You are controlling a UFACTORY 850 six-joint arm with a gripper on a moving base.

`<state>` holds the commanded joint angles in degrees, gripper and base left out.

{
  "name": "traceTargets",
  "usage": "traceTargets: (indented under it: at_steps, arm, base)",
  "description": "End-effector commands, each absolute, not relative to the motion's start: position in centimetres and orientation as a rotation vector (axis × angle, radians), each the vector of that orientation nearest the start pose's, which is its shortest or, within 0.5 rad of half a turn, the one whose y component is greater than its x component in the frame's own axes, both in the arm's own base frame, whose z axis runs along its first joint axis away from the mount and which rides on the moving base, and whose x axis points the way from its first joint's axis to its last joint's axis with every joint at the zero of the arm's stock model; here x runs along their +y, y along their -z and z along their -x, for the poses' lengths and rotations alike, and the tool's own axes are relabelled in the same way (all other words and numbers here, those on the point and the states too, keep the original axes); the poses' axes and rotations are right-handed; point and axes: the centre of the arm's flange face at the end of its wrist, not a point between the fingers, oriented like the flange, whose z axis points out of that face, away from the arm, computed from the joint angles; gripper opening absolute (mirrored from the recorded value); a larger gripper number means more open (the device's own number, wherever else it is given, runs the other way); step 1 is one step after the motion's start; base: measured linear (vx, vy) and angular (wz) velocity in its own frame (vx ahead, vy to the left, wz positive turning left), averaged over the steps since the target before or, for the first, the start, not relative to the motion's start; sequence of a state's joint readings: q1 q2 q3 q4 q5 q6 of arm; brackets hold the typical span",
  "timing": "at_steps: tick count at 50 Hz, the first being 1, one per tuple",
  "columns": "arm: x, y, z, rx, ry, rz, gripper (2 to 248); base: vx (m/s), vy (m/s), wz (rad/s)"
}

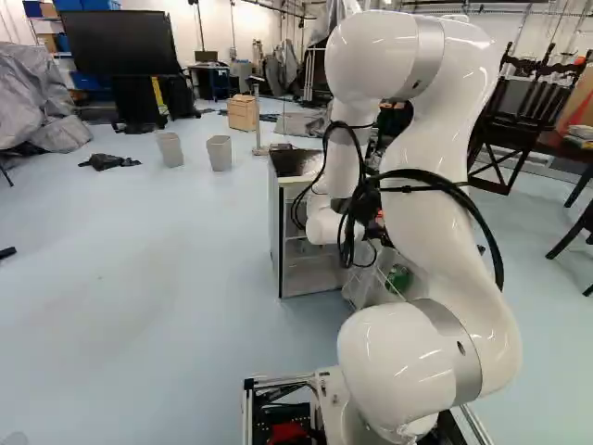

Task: Grab a drink from the fridge

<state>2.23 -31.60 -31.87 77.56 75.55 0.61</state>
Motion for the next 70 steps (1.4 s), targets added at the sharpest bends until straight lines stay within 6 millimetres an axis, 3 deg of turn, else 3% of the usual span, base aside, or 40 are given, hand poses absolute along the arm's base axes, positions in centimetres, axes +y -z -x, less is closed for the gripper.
traceTargets:
  at_steps: [57, 70]
  arm:
    - [-9.2, -24.9, -37.4, -1.287, -1.217, -1.548, 247]
    - [-9.2, -23.5, -37.5, -1.27, -1.192, -1.56, 247]
  base:
    - [0.0, 0.0, 0.0]
    - [0.0, 0.0, 0.0]
